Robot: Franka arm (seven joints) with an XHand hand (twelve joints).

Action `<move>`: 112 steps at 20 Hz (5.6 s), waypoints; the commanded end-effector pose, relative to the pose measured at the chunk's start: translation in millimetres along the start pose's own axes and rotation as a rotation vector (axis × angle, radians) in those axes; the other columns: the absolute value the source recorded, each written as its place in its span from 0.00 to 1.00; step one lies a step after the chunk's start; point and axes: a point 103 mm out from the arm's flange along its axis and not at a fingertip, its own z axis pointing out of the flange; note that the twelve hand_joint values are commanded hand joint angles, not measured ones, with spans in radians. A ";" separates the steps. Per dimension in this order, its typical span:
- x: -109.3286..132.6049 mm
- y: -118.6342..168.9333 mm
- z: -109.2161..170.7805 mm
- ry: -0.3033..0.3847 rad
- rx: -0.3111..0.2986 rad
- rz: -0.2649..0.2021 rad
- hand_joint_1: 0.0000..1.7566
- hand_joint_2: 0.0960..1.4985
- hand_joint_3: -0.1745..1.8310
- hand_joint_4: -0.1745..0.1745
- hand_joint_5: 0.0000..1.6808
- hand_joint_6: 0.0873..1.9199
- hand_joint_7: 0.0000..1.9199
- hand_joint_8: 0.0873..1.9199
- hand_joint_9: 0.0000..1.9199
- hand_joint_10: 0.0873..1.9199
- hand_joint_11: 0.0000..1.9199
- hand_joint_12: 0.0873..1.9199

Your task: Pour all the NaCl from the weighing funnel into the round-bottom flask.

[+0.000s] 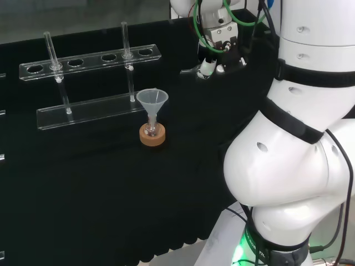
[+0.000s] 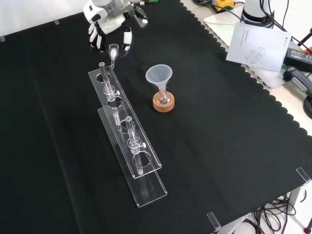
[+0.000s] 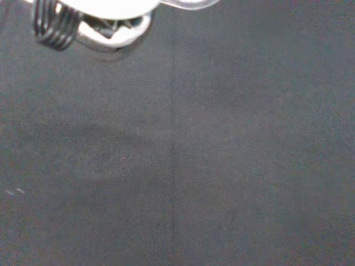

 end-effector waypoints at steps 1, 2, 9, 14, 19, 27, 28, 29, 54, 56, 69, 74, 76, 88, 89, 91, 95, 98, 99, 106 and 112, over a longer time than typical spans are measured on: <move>2.9 -29.8 -14.7 -0.033 -0.023 0.026 0.62 0.42 0.45 1.00 0.67 0.47 0.28 0.31 0.45 0.21 0.31 0.63; 3.5 -33.9 -16.1 -0.033 -0.030 0.027 0.62 0.42 0.45 1.00 0.67 0.47 0.28 0.31 0.45 0.21 0.31 0.63; -0.4 -57.2 -25.4 0.028 -0.057 0.031 0.62 0.42 0.45 1.00 0.67 0.48 0.28 0.31 0.45 0.21 0.31 0.63; -2.4 -74.6 -34.2 0.055 -0.080 0.023 0.62 0.42 0.45 1.00 0.67 0.48 0.28 0.31 0.45 0.21 0.32 0.61; 12.8 -93.3 -39.8 0.046 -0.092 0.011 0.62 0.42 0.45 1.00 0.67 0.47 0.28 0.32 0.46 0.20 0.33 0.60; 42.8 -127.2 -48.0 0.018 -0.106 -0.014 0.62 0.42 0.45 1.00 0.67 0.47 0.28 0.32 0.46 0.20 0.33 0.60; 46.9 -130.8 -48.4 0.014 -0.107 -0.013 0.62 0.42 0.45 1.00 0.67 0.47 0.28 0.32 0.46 0.20 0.33 0.60; 50.2 -134.1 -48.2 0.010 -0.107 -0.018 0.62 0.42 0.45 1.00 0.67 0.47 0.28 0.32 0.46 0.20 0.33 0.60; 92.0 -128.4 -37.8 -0.129 -0.033 -0.086 0.62 0.43 0.44 1.00 0.67 0.47 0.28 0.32 0.46 0.20 0.34 0.59; 92.3 -128.1 -37.7 -0.143 -0.031 -0.086 0.62 0.43 0.44 1.00 0.67 0.47 0.28 0.32 0.46 0.20 0.34 0.59; 94.4 -127.2 -36.6 -0.210 -0.018 -0.091 0.62 0.43 0.44 1.00 0.67 0.47 0.28 0.32 0.46 0.19 0.34 0.59; 96.3 -127.5 -39.4 -0.247 -0.018 -0.080 0.62 0.43 0.44 1.00 0.67 0.47 0.28 0.32 0.46 0.19 0.34 0.59; 96.6 -127.5 -40.4 -0.254 -0.019 -0.083 0.62 0.43 0.44 1.00 0.67 0.47 0.28 0.32 0.46 0.19 0.34 0.59; 100.3 -126.1 -45.5 -0.300 -0.017 -0.090 0.62 0.43 0.44 1.00 0.67 0.47 0.28 0.32 0.46 0.19 0.34 0.59; 101.2 -126.1 -45.9 -0.307 -0.016 -0.094 0.62 0.43 0.44 1.00 0.67 0.47 0.28 0.32 0.46 0.19 0.34 0.59; 100.7 -126.2 -46.3 -0.312 -0.018 -0.090 0.62 0.43 0.44 1.00 0.67 0.47 0.28 0.32 0.46 0.19 0.34 0.59; 95.2 -125.1 -46.8 -0.316 -0.017 -0.087 0.62 0.43 0.44 1.00 0.67 0.47 0.28 0.32 0.46 0.19 0.34 0.59; 100.5 -125.9 -49.7 -0.333 -0.018 -0.072 0.62 0.43 0.44 1.00 0.67 0.47 0.28 0.32 0.46 0.19 0.34 0.59; 102.6 -126.2 -51.0 -0.337 -0.018 -0.070 0.62 0.43 0.44 1.00 0.67 0.47 0.28 0.32 0.46 0.19 0.34 0.59; 105.1 -125.9 -54.3 -0.366 -0.018 -0.069 0.62 0.43 0.44 1.00 0.67 0.47 0.28 0.32 0.46 0.19 0.34 0.59; 105.5 -127.7 -55.6 -0.403 -0.027 -0.079 0.62 0.43 0.44 1.00 0.67 0.47 0.28 0.32 0.46 0.19 0.34 0.59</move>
